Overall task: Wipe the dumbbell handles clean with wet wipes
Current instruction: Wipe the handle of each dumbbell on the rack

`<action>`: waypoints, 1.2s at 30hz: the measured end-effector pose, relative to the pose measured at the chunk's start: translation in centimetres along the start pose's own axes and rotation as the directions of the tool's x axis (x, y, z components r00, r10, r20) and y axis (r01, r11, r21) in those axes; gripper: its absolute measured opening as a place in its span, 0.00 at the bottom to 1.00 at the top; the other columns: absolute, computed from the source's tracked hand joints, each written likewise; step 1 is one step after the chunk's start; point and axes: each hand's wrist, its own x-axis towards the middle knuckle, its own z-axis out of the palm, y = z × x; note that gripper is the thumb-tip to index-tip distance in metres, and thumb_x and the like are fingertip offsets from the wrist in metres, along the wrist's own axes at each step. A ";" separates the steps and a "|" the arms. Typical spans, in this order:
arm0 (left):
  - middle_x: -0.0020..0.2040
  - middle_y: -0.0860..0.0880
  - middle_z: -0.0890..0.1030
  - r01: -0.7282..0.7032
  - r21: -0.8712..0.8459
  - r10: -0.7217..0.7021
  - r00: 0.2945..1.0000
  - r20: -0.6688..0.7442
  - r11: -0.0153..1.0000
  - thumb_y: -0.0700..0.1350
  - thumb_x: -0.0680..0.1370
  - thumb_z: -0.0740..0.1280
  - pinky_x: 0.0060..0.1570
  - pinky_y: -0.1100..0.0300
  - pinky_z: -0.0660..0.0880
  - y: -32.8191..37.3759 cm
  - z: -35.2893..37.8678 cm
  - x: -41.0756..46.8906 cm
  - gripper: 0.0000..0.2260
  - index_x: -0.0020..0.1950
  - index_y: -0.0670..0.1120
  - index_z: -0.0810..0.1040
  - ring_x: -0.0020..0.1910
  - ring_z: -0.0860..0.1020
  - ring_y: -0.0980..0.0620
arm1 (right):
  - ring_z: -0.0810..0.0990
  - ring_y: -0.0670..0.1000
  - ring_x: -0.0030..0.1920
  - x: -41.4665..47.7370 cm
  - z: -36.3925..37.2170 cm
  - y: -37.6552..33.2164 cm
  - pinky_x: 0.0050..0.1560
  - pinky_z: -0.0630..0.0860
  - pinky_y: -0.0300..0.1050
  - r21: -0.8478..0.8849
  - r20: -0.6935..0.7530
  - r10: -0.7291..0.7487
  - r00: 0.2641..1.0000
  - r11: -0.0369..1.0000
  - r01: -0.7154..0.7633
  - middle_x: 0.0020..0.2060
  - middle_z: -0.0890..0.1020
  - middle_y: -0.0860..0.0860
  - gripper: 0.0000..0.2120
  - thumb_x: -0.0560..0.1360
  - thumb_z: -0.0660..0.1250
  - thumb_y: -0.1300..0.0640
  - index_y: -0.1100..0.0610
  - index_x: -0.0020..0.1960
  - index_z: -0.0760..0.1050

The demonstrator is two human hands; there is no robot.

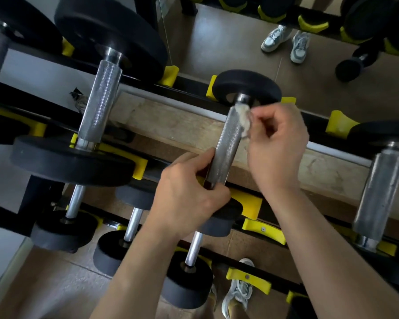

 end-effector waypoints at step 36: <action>0.63 0.50 0.72 -0.110 -0.286 0.141 0.986 0.092 0.952 0.44 0.58 0.81 0.56 0.73 0.71 -1.9 0.6 -2.6 0.17 0.44 0.54 0.86 0.62 0.72 0.64 | 0.79 0.39 0.38 -4.2 -4.2 -1.8 0.37 0.72 0.29 -0.142 0.541 0.173 0.823 0.983 -0.114 0.32 0.79 0.38 0.12 0.70 0.73 0.65 0.48 0.38 0.80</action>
